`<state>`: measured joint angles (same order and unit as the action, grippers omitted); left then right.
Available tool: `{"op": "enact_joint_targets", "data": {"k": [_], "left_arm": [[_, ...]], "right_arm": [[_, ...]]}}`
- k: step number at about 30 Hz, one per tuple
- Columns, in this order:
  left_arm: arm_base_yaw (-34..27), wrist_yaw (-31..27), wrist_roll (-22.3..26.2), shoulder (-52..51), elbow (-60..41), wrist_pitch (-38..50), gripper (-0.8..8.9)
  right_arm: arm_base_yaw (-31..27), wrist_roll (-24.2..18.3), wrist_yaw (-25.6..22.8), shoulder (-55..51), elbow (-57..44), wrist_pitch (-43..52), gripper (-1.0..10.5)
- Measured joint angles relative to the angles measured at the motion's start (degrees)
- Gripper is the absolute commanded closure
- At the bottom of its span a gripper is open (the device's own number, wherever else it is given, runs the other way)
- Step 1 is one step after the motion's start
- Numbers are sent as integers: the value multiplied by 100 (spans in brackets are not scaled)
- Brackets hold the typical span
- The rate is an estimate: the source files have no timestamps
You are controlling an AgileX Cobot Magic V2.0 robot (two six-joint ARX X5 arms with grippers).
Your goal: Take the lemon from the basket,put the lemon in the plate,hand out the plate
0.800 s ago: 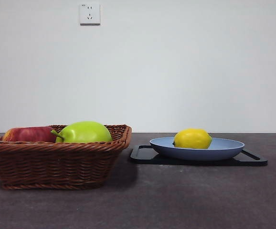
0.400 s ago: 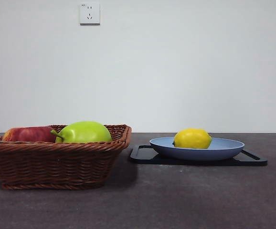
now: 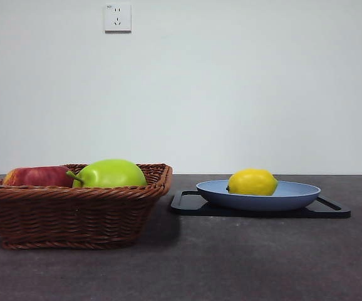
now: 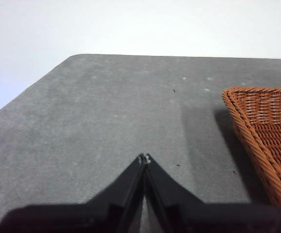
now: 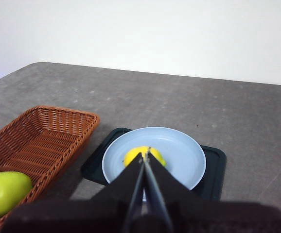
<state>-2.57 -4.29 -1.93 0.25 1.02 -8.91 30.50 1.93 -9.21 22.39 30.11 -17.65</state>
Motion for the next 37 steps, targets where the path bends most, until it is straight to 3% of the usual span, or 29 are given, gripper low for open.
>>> {"op": "enact_joint_targets", "data": {"k": [2,9,11,19,22,28,37], "left_arm": [[0,0,0,0,0,0,805],[0,0,0,0,0,-2,805],[0,0,0,0,0,0,805],[0,0,2,0,0,0,805],[0,0,0,0,0,0,805],[0,0,0,0,0,0,805],[0,0,0,0,0,0,805]], "right_arm": [[0,-7,0,0,0,0,943],[-304,-643,-61,-479,-76,-428,943],[-643,-651,151,-754,-197,-393,943],[-2343,-592,1729,-1565,-1587,549,943],[-2651,-461,1993,-1735,-2098,789,943],[-2721,-251,2004,-1974,-2756,820,943],[-2721,-184,1950,-2146,-2905,826,943]]}}
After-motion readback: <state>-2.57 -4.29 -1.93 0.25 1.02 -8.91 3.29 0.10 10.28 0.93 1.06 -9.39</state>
